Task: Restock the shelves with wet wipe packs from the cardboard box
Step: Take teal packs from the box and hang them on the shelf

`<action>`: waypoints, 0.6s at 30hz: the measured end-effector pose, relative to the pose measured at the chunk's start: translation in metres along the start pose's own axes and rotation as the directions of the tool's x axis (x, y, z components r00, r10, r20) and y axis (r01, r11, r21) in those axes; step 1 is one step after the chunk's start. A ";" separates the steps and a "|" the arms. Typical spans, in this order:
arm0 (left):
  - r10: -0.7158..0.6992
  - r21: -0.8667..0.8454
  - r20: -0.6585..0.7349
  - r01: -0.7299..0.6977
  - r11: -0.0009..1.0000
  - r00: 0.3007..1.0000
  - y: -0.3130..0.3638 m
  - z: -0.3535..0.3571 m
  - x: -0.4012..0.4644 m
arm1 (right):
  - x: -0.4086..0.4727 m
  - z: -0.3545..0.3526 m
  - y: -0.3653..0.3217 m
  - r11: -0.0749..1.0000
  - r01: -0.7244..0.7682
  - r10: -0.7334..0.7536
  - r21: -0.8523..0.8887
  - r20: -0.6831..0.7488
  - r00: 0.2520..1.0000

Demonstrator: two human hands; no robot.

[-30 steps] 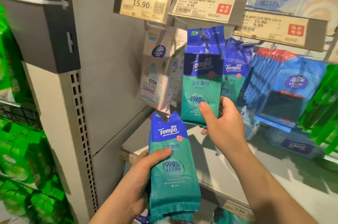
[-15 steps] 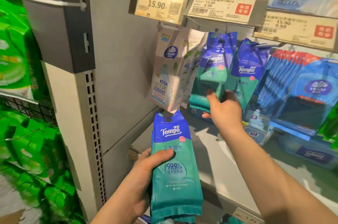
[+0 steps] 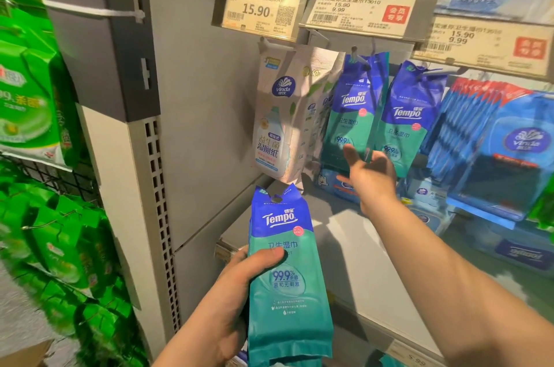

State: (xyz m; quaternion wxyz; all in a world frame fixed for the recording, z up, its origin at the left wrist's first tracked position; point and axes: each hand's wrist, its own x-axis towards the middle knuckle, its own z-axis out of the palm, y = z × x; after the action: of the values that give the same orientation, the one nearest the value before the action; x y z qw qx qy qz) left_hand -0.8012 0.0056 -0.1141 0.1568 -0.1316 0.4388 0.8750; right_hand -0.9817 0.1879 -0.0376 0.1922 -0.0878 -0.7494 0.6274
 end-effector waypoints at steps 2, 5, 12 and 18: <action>-0.015 -0.002 0.022 0.015 1.000 1.000 0.000 0.002 -0.003 | -0.002 -0.002 0.003 0.995 -0.099 0.096 0.035 0.057 0.994; -0.038 0.005 0.036 0.038 0.999 0.999 0.000 0.004 -0.006 | -0.001 -0.006 0.011 0.977 -0.192 0.179 0.089 0.131 0.975; 0.009 0.014 0.008 -0.009 1.000 1.000 -0.002 0.012 -0.009 | -0.013 -0.024 0.030 0.959 -0.264 0.237 0.106 0.213 0.948; 0.020 -0.094 0.017 -0.019 0.995 1.000 -0.002 0.020 -0.009 | -0.051 -0.045 0.032 0.948 -0.300 0.259 0.108 0.291 0.921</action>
State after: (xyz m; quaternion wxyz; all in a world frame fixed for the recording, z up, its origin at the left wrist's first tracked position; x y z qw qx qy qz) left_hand -0.7940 0.0214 -0.1008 0.1458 -0.1269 0.3970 0.8973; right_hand -0.9206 0.2159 -0.0718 0.0012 -0.0920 -0.6990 0.7091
